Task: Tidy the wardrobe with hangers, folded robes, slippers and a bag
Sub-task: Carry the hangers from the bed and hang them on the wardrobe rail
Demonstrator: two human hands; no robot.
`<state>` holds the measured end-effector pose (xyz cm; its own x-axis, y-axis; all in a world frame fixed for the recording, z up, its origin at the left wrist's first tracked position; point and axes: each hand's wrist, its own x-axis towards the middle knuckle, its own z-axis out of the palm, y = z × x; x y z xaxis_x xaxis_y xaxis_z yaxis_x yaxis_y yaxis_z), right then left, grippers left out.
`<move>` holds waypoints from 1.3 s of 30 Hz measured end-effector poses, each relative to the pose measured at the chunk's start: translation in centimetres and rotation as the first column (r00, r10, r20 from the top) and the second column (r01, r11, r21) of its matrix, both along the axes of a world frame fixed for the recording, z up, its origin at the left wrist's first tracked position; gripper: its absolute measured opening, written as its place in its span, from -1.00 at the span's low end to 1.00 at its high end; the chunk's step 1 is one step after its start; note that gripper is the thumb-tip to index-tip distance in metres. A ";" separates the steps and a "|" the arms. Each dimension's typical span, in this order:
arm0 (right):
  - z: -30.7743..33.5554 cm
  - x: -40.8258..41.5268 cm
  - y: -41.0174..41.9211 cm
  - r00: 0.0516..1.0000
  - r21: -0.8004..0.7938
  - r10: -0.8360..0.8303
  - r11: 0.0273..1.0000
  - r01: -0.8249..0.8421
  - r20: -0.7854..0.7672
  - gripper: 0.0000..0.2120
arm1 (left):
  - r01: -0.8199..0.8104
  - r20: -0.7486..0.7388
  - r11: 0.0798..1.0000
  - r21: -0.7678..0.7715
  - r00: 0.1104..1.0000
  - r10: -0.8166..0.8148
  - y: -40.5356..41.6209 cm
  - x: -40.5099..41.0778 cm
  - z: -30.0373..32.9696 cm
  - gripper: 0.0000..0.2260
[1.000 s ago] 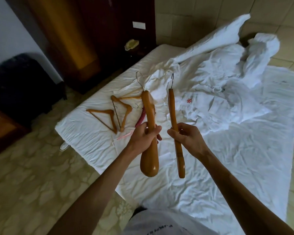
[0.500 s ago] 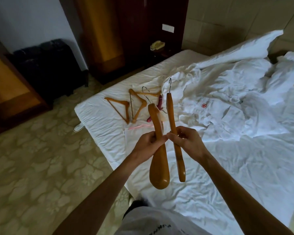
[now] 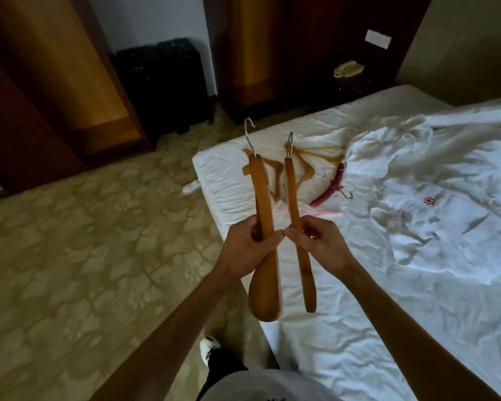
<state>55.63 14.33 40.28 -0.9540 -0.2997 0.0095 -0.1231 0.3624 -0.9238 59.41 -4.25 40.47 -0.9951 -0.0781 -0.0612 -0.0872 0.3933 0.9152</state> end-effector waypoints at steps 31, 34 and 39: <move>0.4 -23.2 -60.3 0.892 -0.076 0.450 0.892 -0.446 0.051 -0.86 | -0.426 0.016 0.904 -0.030 0.905 0.426 -58.4 -14.9 1.3 -0.82; 0.6 -28.6 -66.8 0.908 -0.092 0.416 0.907 -0.412 0.040 -0.71 | -0.404 0.013 0.915 0.001 0.915 0.403 -65.0 -20.6 1.7 -0.83; 2.2 -37.1 -77.9 0.911 -0.128 0.410 0.907 -0.401 0.048 -0.73 | -0.422 0.037 0.907 0.021 0.906 0.421 -76.5 -29.1 3.3 -0.68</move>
